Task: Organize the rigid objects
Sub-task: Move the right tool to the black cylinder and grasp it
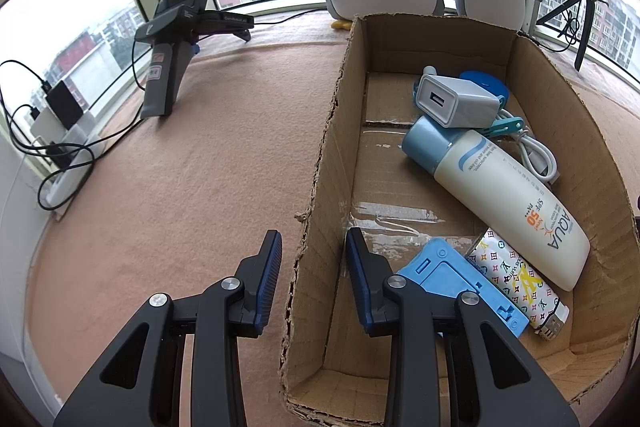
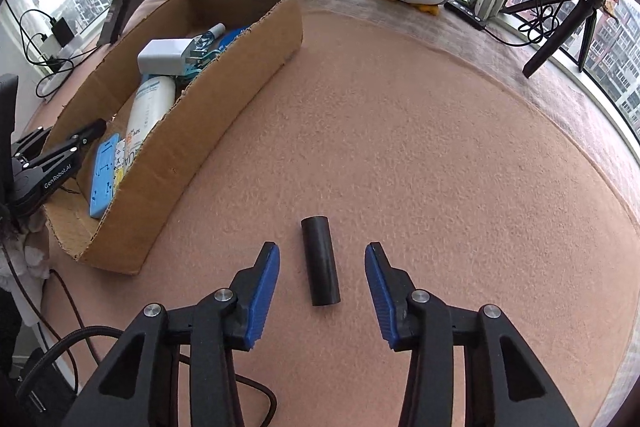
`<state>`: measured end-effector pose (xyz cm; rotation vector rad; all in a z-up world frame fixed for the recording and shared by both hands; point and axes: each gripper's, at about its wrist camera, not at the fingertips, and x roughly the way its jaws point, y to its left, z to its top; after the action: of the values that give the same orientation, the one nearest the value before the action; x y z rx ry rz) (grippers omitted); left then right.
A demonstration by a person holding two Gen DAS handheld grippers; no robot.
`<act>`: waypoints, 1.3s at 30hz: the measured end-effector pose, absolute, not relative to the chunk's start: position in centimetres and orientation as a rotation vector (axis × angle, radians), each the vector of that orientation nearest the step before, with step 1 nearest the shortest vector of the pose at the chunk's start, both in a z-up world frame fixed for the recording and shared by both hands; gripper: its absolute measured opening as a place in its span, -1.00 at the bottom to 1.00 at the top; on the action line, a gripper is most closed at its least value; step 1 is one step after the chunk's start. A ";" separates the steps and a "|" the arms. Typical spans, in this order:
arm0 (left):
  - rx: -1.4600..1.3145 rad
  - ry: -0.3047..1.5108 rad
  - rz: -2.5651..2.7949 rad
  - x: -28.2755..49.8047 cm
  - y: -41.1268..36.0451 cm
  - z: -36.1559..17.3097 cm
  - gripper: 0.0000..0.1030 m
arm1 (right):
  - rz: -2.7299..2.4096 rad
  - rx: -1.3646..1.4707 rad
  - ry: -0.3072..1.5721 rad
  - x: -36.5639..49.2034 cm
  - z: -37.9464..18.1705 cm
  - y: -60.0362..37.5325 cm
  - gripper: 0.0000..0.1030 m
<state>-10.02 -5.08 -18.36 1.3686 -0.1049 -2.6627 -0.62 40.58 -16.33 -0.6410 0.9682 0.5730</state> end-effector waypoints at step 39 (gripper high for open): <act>1.367 -0.098 -2.663 -9.9 -5.2 -18.4 -0.41 | 0.557 -0.497 0.936 1.0 -13.6 42.0 -0.71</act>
<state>-9.92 -5.18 -18.42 1.3672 -0.0982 -2.6633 1.01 42.02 -13.63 -0.4968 0.9358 0.5569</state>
